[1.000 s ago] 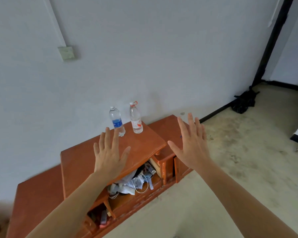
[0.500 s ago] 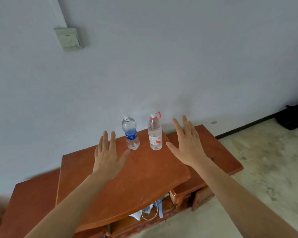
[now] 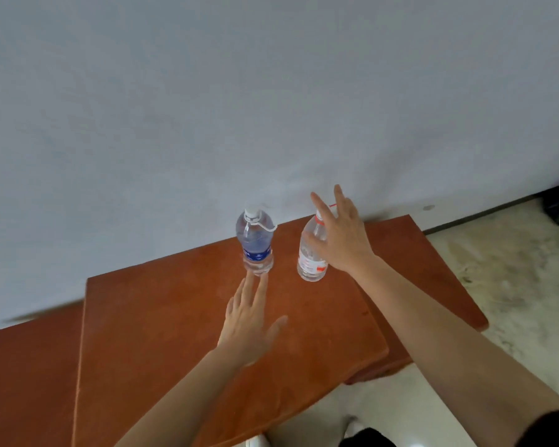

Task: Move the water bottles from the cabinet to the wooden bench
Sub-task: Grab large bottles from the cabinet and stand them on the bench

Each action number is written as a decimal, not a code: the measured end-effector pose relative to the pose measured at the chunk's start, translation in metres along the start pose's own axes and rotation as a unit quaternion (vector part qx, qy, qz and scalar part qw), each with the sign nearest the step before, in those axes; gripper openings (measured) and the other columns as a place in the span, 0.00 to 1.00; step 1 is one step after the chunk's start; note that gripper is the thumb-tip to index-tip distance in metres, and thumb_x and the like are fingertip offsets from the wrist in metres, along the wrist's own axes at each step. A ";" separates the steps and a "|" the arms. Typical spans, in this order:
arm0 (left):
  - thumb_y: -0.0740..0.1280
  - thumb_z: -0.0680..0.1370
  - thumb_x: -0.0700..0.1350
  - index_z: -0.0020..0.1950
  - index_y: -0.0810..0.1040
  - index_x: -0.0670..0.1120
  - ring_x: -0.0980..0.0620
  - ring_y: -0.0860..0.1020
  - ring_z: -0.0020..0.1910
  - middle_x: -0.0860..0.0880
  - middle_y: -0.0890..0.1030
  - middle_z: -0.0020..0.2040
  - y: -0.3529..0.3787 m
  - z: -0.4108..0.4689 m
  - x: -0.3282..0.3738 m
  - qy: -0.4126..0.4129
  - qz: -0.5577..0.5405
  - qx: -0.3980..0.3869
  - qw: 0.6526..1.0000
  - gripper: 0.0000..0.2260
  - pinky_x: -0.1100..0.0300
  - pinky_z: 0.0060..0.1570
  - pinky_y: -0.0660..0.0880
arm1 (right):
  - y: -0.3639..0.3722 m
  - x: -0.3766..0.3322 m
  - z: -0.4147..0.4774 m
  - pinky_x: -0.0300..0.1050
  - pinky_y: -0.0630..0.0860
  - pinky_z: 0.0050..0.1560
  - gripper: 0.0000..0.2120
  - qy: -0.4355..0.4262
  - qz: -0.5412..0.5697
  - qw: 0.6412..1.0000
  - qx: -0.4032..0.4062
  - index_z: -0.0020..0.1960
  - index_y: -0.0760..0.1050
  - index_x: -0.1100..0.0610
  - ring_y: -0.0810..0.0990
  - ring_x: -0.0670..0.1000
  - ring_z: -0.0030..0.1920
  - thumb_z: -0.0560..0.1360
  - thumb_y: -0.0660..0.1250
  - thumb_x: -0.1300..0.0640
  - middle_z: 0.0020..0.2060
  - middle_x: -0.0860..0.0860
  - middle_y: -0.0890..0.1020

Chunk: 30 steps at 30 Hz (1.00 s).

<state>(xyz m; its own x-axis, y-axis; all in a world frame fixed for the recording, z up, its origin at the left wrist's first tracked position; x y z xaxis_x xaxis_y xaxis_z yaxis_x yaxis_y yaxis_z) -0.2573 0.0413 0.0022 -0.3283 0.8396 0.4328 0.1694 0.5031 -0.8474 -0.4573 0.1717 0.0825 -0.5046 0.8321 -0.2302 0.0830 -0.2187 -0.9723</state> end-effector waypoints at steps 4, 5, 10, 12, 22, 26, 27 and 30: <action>0.57 0.79 0.69 0.79 0.33 0.61 0.48 0.38 0.81 0.56 0.30 0.80 0.029 0.029 0.019 0.008 -0.022 -0.045 0.999 0.40 0.43 0.78 0.47 | 0.027 0.027 0.035 0.63 0.68 0.72 0.27 -0.057 0.016 0.997 -0.045 0.80 0.58 0.42 0.60 0.63 0.78 0.82 0.52 0.37 0.82 0.56 0.52; 0.58 0.79 0.69 0.80 0.34 0.61 0.48 0.39 0.81 0.56 0.31 0.80 0.035 0.036 0.023 -0.001 -0.030 -0.051 0.998 0.40 0.43 0.78 0.48 | 0.030 0.036 0.038 0.60 0.74 0.68 0.24 -0.068 0.049 0.995 -0.055 0.79 0.61 0.42 0.68 0.61 0.75 0.84 0.53 0.40 0.81 0.56 0.56; 0.65 0.76 0.67 0.80 0.35 0.61 0.46 0.42 0.82 0.56 0.36 0.82 0.071 0.093 0.053 -0.095 -0.077 -0.053 0.991 0.46 0.41 0.78 0.53 | 0.028 0.099 0.034 0.50 0.83 0.48 0.17 -0.135 0.187 0.973 -0.007 0.73 0.70 0.47 0.85 0.51 0.49 0.85 0.57 0.48 0.76 0.50 0.69; 0.70 0.73 0.66 0.80 0.36 0.61 0.46 0.42 0.81 0.55 0.37 0.82 0.085 0.119 0.064 -0.145 -0.099 -0.052 0.983 0.50 0.38 0.77 0.56 | 0.029 0.136 0.030 0.46 0.81 0.49 0.15 -0.123 0.254 0.959 0.001 0.71 0.71 0.47 0.84 0.49 0.51 0.85 0.59 0.50 0.75 0.49 0.71; 0.83 0.60 0.58 0.80 0.40 0.63 0.45 0.50 0.81 0.52 0.54 0.82 0.129 0.263 0.128 -0.106 -0.043 -0.051 0.992 0.63 0.34 0.76 0.56 | 0.055 0.282 0.024 0.44 0.80 0.57 0.15 0.005 0.494 0.868 -0.047 0.69 0.70 0.41 0.80 0.47 0.63 0.84 0.64 0.53 0.66 0.45 0.78; 0.80 0.64 0.54 0.75 0.64 0.53 0.43 0.67 0.73 0.50 0.72 0.72 0.132 0.264 0.156 -0.131 0.016 0.003 0.991 0.44 0.40 0.72 0.65 | 0.066 0.323 0.017 0.26 0.71 0.54 0.19 0.064 0.477 0.870 -0.108 0.72 0.71 0.52 0.77 0.32 0.58 0.83 0.65 0.53 0.60 0.36 0.78; 0.79 0.64 0.54 0.74 0.66 0.53 0.43 0.68 0.72 0.50 0.73 0.70 0.133 0.258 0.161 -0.133 0.031 0.013 0.991 0.41 0.40 0.71 0.65 | 0.070 0.330 0.015 0.24 0.69 0.54 0.21 0.071 0.456 0.876 -0.139 0.75 0.69 0.50 0.75 0.29 0.58 0.83 0.64 0.50 0.61 0.33 0.76; 0.77 0.64 0.57 0.71 0.69 0.53 0.44 0.70 0.70 0.51 0.75 0.68 0.144 0.225 0.166 -0.148 0.041 0.027 0.988 0.37 0.41 0.70 0.65 | 0.080 0.341 0.005 0.28 0.64 0.62 0.27 0.071 0.389 0.886 -0.243 0.79 0.61 0.43 0.69 0.35 0.68 0.83 0.62 0.43 0.72 0.37 0.71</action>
<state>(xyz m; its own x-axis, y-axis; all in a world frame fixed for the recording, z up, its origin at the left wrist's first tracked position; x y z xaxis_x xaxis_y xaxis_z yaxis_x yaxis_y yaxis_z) -0.4970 0.2065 -0.1170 -0.5739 0.7763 0.2606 0.1589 0.4178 -0.8945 -0.6268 0.4357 -0.0738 -0.0210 0.5888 -0.8080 0.7360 -0.5379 -0.4111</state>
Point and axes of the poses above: each hand's wrist, its own z-axis towards the middle knuckle, its own y-axis out of the palm, x = y × z, the point moved 6 cm from there along z, towards the middle knuckle
